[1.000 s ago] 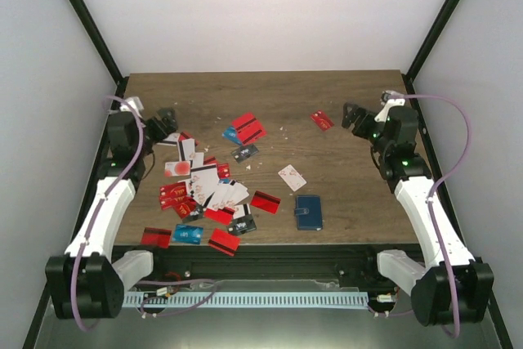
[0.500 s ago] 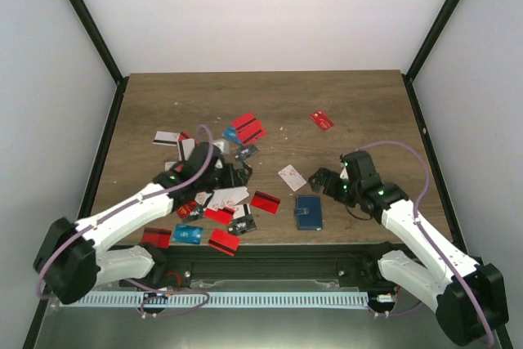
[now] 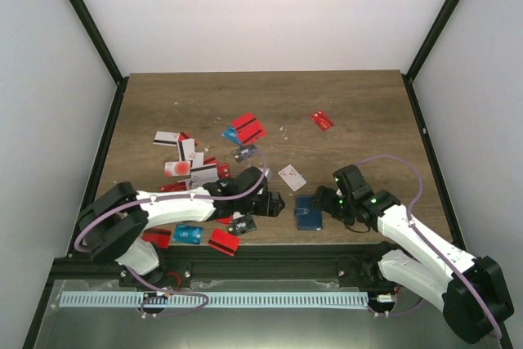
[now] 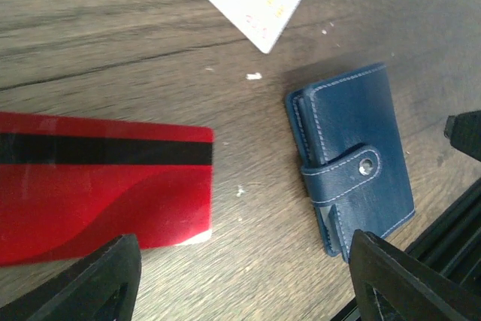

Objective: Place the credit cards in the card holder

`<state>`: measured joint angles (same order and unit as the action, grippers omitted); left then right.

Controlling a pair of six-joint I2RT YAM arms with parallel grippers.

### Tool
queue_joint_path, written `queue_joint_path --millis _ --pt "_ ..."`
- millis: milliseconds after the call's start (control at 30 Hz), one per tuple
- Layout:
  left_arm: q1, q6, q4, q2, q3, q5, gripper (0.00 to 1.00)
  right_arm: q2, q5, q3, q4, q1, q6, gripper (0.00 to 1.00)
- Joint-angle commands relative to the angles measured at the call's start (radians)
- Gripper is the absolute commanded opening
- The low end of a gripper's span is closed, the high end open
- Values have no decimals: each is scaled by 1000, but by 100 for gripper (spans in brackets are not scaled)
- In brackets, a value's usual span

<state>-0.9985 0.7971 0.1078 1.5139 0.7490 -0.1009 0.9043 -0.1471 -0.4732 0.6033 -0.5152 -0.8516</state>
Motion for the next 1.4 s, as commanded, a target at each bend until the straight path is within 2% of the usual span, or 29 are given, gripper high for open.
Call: queue_joint_path --millis 0,133,400,867,1167,1367 --pt "-24 0 -117 65 34 -50 75 -4 52 -8 76 -12 -9 87" --pt "-35 -30 -108 129 81 -84 71 -21 24 6 99 -13 -25 80" --pt "-42 -81 -129 187 121 -114 67 -42 -123 102 30 -12 -30 72" --pt "-43 -59 -218 318 139 -154 59 -114 -230 177 -60 -13 -29 32" --pt "-42 -32 -247 292 110 -141 58 -181 -258 169 -88 -13 -32 19" --pt "-42 -28 -255 252 83 -113 58 -208 -258 171 -93 -13 -40 16"
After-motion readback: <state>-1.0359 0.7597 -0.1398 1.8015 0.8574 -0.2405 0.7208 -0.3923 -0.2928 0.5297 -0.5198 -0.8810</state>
